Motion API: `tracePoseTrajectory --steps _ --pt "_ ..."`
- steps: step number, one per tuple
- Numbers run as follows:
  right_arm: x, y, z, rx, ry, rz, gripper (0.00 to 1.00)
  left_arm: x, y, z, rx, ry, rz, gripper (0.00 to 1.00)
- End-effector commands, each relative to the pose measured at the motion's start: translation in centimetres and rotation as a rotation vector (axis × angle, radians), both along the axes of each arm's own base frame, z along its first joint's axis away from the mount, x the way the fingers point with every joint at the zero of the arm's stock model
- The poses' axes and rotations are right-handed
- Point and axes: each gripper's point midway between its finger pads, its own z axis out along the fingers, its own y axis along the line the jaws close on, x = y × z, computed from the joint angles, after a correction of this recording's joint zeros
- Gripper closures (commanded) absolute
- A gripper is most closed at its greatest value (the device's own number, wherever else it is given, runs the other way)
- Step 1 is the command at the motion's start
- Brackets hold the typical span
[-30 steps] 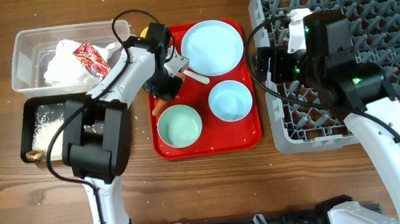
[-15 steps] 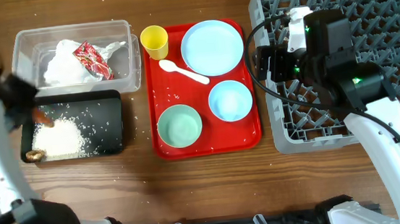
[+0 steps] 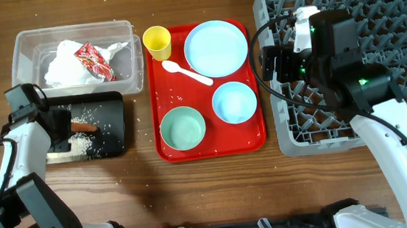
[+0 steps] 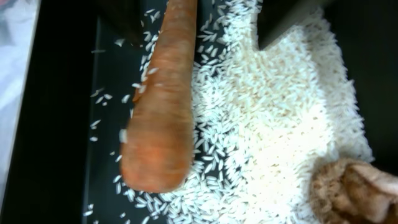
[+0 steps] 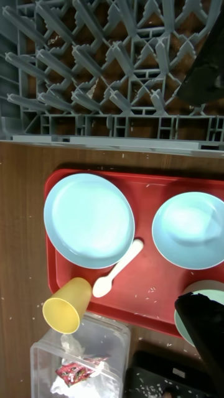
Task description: Sort waste into correct bins and load items into the dishwasher rack
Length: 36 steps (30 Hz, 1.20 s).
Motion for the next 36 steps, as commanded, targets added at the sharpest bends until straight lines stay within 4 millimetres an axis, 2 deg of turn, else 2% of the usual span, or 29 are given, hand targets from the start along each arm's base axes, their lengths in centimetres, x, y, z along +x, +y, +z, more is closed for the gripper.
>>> tracePoseTrajectory --steps 1,3,4,6,7,8,9,11,13,15,16,18,20,22,23,25,27,30,32,34,36 --pt "0.5 0.0 0.6 -0.014 -0.023 0.000 0.00 2.4 -0.8 1.2 -0.005 -0.091 -0.156 0.21" --pt "0.5 0.0 0.6 -0.013 -0.022 0.000 0.00 4.2 -1.0 3.4 0.003 -0.157 -0.231 0.18" --pt "0.5 0.0 0.7 -0.013 -0.023 0.000 0.00 6.0 -1.9 6.0 0.006 -0.245 -0.352 0.17" --pt "0.5 0.1 0.7 -0.008 -0.022 0.005 0.00 7.8 -3.7 9.9 0.039 -0.359 -0.538 0.16" --pt "0.5 0.2 0.8 -0.004 -0.027 0.008 0.00 8.9 -6.4 13.2 0.094 -0.448 -0.722 0.16" --pt "0.6 0.2 0.8 -0.004 -0.031 0.008 0.00 9.2 -7.8 14.3 0.117 -0.478 -0.801 0.16" --pt "0.7 0.3 1.0 -0.002 -0.037 0.008 0.00 9.3 -10.8 15.9 0.165 -0.515 -0.939 0.16" --pt "0.8 0.3 1.1 0.001 -0.044 0.007 0.00 9.2 -17.0 16.9 0.228 -0.551 -1.199 0.17" --pt "0.9 0.3 1.1 0.004 -0.046 0.005 0.00 8.7 -21.8 16.6 0.236 -0.556 -1.354 0.17" --pt "0.8 0.3 1.0 0.003 -0.041 0.004 0.00 7.0 -27.6 15.0 0.258 -0.496 -1.532 0.10" --pt "0.7 0.3 1.0 0.005 -0.036 0.002 0.00 6.0 -29.3 13.8 0.300 -0.430 -1.599 0.10" --pt "0.6 0.4 0.9 0.020 -0.026 -0.005 0.00 4.1 -30.7 11.3 0.359 -0.275 -1.669 0.12" --pt "0.6 0.4 0.8 0.022 -0.023 -0.003 0.00 1.7 -31.7 8.8 0.316 -0.147 -1.742 0.17" --pt "0.4 0.5 0.6 0.026 -0.015 0.003 0.00 -0.7 -31.3 6.6 0.257 -0.006 -1.785 0.39" --pt "0.4 0.6 0.6 0.031 -0.010 0.008 0.00 -1.5 -30.8 6.0 0.239 0.047 -1.791 0.45" --pt "0.3 0.6 0.6 0.031 -0.010 0.007 0.00 -2.4 -29.1 5.6 0.257 0.139 -1.775 0.44" --pt "0.4 0.7 0.5 0.031 -0.008 0.007 0.00 -2.1 -27.5 5.4 0.283 0.188 -1.738 0.36" --pt "0.4 1.1 -0.1 0.050 0.017 0.022 0.00 -0.9 -26.1 4.4 0.264 0.201 -1.681 0.38" --pt "0.7 1.3 -1.0 0.060 0.046 0.013 0.00 -0.1 -26.3 2.7 0.209 0.198 -1.671 0.40" --pt "0.8 1.7 -1.9 0.067 0.077 0.026 0.00 0.5 -27.5 0.6 0.150 0.185 -1.685 0.45" --pt "0.7 1.7 -2.5 0.061 0.098 0.024 0.00 0.8 -28.4 -0.5 0.104 0.166 -1.697 0.54"
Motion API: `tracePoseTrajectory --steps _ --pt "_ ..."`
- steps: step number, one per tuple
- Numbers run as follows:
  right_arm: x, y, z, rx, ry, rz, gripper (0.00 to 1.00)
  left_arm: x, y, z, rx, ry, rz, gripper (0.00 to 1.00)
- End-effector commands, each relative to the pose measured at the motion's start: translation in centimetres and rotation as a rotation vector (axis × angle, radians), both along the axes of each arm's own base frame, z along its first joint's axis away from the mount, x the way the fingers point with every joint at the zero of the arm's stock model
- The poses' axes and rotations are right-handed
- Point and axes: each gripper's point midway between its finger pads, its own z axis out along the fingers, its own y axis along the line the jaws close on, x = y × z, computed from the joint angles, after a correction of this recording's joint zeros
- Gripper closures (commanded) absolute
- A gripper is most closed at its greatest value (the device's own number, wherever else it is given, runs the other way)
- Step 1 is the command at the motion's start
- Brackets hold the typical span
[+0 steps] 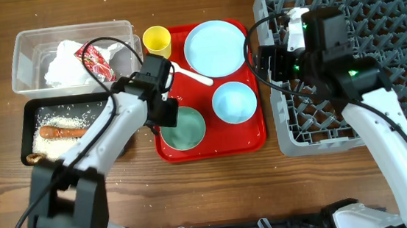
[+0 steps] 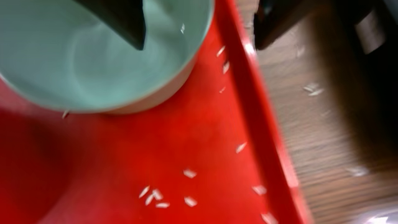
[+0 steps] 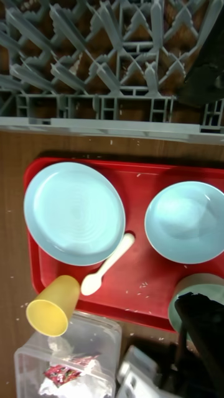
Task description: Sort waste into correct bins and load items into the dishwasher rack
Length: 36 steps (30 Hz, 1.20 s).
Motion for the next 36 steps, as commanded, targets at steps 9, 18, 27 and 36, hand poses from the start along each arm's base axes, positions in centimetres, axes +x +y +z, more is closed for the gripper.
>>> tracePoseTrajectory --steps 9,18,27,36 --pt "0.1 0.7 0.0 0.027 0.016 0.010 0.00 2.0 -5.2 -0.7 -0.243 -0.022 -0.043 0.71" --pt "-3.2 8.5 1.0 0.193 0.056 0.259 0.03 10.0 1.9 8.1 -0.333 -0.211 0.307 0.27" --pt "-7.6 13.7 -10.3 -0.109 0.342 0.234 0.23 13.3 7.6 10.1 -0.362 -0.335 0.473 0.18" --pt "-9.7 15.1 -14.7 -0.173 0.467 0.264 0.54 13.3 7.6 8.5 -0.350 -0.295 0.479 0.12"
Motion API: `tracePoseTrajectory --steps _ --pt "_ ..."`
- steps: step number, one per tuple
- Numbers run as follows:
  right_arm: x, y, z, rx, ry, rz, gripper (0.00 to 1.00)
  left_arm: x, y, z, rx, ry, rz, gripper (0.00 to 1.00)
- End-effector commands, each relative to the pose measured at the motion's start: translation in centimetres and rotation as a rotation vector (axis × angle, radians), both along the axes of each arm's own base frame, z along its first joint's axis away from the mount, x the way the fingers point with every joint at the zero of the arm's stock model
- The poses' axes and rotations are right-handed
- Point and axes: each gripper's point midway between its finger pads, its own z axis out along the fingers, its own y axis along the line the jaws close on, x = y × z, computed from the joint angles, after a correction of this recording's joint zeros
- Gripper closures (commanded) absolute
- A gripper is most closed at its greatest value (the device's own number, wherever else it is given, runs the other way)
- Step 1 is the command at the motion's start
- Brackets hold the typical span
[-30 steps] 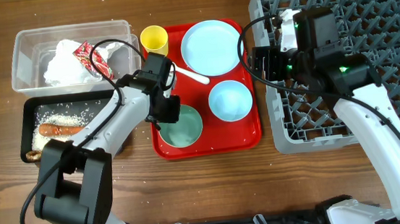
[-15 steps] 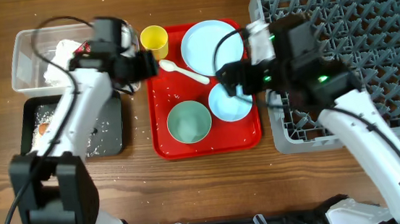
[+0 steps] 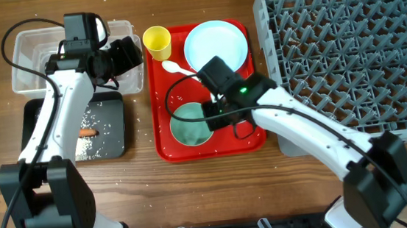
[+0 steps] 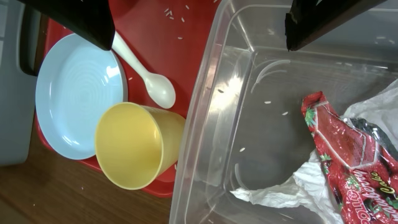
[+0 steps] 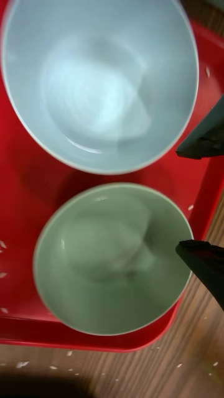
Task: Sort waste into correct bins and load items into the dishwasher rack
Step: 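Carry the green bowl with right gripper into the dish rack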
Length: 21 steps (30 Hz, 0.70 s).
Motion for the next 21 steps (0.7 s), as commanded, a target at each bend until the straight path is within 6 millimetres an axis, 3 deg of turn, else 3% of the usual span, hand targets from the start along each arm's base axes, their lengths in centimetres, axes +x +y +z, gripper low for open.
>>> tracePoseTrajectory --steps 1,4,11,16,19,20,21 --pt "-1.6 1.7 -2.5 -0.022 0.080 0.007 0.54 0.4 0.2 -0.3 -0.003 0.006 0.010 0.12" --pt "-2.0 1.5 -4.9 -0.064 0.136 -0.022 0.56 0.5 1.1 -0.5 0.039 0.007 0.036 0.09" --pt "-1.7 0.7 -6.8 -0.130 0.141 -0.029 0.94 0.3 1.1 -0.6 0.044 0.014 0.034 0.06" --pt "-1.8 0.6 -6.8 -0.137 0.143 -0.027 0.96 0.3 1.1 -0.6 0.044 0.014 0.034 0.04" --pt "-1.3 1.2 -4.6 -0.101 0.101 -0.002 0.96 0.4 1.1 -0.6 0.044 0.013 0.035 0.01" --pt "-0.8 1.6 -2.7 -0.072 0.067 0.006 0.95 0.4 1.1 -0.6 0.044 0.012 0.035 0.00" --pt "0.1 1.9 0.5 -0.040 -0.008 0.024 0.96 0.4 1.1 -0.6 0.044 0.012 0.035 0.00"
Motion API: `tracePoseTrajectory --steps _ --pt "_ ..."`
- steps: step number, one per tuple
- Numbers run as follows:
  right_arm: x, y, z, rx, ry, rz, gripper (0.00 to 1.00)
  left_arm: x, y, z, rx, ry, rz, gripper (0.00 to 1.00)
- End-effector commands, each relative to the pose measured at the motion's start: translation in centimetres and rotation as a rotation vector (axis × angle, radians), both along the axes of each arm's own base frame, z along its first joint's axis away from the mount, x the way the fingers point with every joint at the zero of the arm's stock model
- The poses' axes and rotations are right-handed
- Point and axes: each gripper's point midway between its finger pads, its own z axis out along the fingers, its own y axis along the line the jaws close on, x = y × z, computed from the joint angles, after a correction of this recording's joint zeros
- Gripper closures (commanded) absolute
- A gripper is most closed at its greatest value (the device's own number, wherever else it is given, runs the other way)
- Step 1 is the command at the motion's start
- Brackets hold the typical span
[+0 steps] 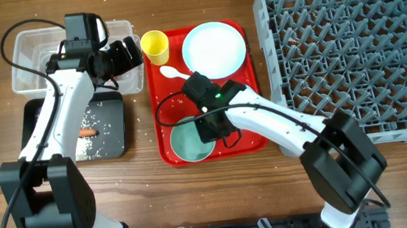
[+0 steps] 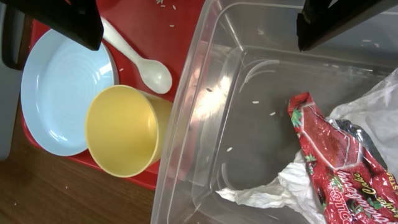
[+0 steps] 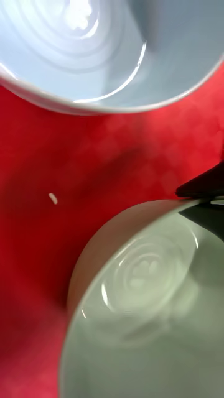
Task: Sort waste into correct bins and load items into the dishwasher rack
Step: 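Carry the green bowl with right gripper into the dish rack, then grasp the blue bowl with right gripper and move it to rack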
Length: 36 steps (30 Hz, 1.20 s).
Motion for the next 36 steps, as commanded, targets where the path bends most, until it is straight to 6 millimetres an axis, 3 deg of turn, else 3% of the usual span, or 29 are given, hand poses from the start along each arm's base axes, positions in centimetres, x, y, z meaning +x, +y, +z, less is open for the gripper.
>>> tracePoseTrajectory --steps 1,3,5,7,9,14,17,20,24,28,31,32,35,36 --pt "3.1 0.5 8.9 0.070 -0.242 0.039 0.96 0.4 0.5 0.0 0.010 -0.002 0.014 0.00" --pt "5.5 -2.9 14.1 -0.024 -0.438 -0.034 0.96 0.4 0.5 0.0 0.010 -0.002 0.014 0.00" --pt "8.8 -10.2 19.7 -0.251 -0.713 -0.217 0.96 0.4 0.5 0.0 0.010 -0.002 0.014 0.00" --pt "10.8 -16.2 23.0 -0.473 -0.881 -0.380 0.96 0.4 0.5 0.0 0.010 -0.001 0.014 0.00" --pt "13.6 -20.7 25.2 -0.646 -0.987 -0.484 0.96 0.4 0.5 0.0 0.010 -0.001 0.014 0.00" --pt "24.4 -26.8 25.8 -0.920 -1.097 -0.367 0.96 0.4 0.5 0.0 0.010 -0.001 0.014 0.00" --pt "28.2 -27.3 23.7 -1.114 -1.077 -0.184 0.96 0.4 0.5 0.0 0.010 -0.001 0.014 0.00" --pt "30.6 -26.8 18.9 -1.246 -0.991 -0.005 0.96 0.4 0.5 0.0 0.010 -0.001 0.014 0.00" --pt "31.3 -26.6 14.5 -1.261 -0.917 0.064 0.96 0.4 0.5 0.0 0.010 -0.001 0.014 0.00" --pt "31.3 -26.0 13.9 -1.240 -0.919 0.059 0.96 0.4 0.5 0.0 0.010 -0.001 0.014 0.00" --pt "30.5 -24.4 12.1 -1.247 -0.833 0.166 0.95 0.4 0.5 0.0 0.010 -0.001 0.014 0.00" --pt "30.2 -23.8 11.3 -1.250 -0.797 0.210 0.89 0.4 0.5 0.0 0.010 -0.001 0.014 0.00" --pt "29.6 -22.3 10.3 -1.247 -0.757 0.278 0.23 0.4 0.5 0.0 0.010 -0.001 0.014 0.00" --pt "29.6 -21.8 10.5 -1.243 -0.772 0.275 0.11 0.4 0.5 0.0 0.010 -0.001 0.014 0.00"
